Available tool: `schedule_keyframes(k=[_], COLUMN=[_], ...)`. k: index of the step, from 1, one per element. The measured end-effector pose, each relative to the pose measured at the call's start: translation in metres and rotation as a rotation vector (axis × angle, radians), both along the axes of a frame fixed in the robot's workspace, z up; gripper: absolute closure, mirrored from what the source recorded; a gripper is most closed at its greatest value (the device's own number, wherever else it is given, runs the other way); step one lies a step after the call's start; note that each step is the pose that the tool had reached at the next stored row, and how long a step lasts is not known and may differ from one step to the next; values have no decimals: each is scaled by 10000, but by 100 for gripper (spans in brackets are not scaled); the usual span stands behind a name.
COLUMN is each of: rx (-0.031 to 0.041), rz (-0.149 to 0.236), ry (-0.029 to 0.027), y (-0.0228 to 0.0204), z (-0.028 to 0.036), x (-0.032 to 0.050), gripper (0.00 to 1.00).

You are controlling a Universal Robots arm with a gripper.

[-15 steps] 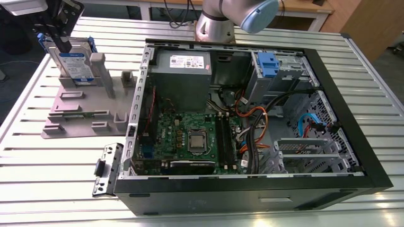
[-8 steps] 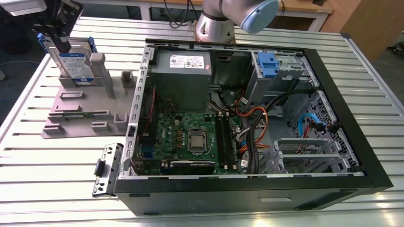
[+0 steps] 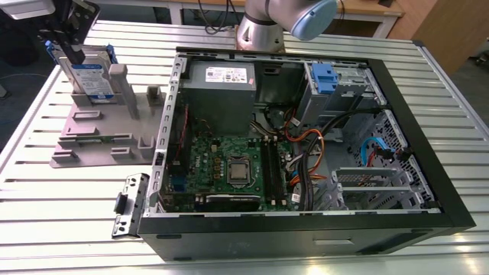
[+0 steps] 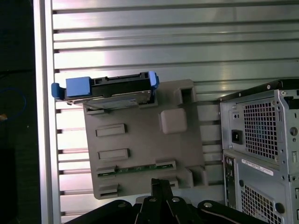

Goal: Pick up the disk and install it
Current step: 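Reach for the disk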

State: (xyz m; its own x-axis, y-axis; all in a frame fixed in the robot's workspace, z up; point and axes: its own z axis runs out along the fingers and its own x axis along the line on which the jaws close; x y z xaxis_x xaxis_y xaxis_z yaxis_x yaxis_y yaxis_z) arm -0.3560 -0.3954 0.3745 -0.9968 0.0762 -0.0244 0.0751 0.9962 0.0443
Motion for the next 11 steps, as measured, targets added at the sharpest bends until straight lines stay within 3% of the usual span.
schedule_keyframes(k=[11], rx=[0], rz=[0], ry=[0], y=[3], z=[-12], x=[-34], gripper=[90])
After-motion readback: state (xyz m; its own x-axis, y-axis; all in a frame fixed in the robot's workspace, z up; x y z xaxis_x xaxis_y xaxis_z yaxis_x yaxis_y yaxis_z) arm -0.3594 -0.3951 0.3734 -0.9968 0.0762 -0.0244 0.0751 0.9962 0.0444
